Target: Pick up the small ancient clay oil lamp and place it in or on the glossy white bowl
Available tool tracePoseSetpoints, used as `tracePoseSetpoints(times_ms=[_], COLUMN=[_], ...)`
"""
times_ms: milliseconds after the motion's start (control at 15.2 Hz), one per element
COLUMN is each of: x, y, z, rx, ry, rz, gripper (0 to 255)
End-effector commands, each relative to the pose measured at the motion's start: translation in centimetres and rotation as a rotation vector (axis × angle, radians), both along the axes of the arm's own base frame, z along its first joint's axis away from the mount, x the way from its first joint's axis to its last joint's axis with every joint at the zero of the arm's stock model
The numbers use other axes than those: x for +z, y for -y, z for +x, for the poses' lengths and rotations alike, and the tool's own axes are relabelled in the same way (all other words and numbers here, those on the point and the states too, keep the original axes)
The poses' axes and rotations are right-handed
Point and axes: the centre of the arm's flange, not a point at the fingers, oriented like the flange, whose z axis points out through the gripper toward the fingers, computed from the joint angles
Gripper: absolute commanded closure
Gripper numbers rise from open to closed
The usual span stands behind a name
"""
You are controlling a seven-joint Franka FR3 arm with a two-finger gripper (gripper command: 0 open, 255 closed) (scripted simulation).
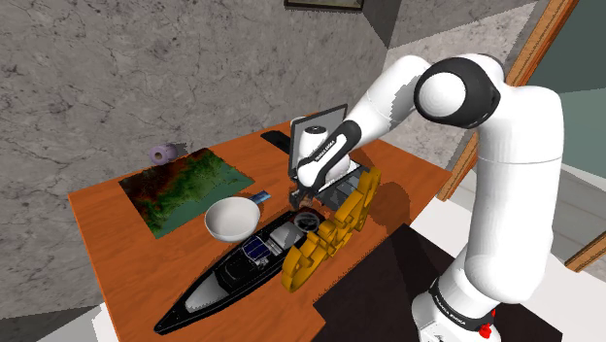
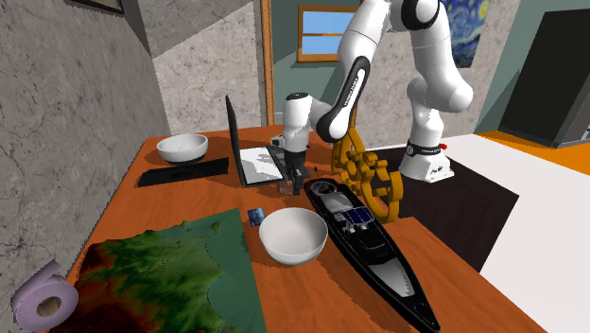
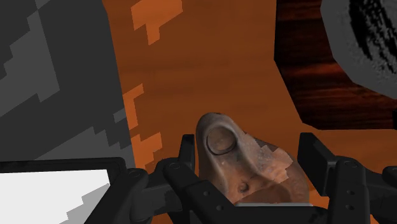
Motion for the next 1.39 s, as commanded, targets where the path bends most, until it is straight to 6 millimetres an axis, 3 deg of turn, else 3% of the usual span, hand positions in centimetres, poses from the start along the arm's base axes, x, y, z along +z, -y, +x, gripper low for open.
tracePoseSetpoints(times_ms=[0, 1320], x=[1.0, 11.5], y=[-0.1, -0.1], z=[0.0, 0.0], rx=[0.0, 0.0], ry=[0.0, 0.0], rz=[0.0, 0.0], gripper=[255, 255])
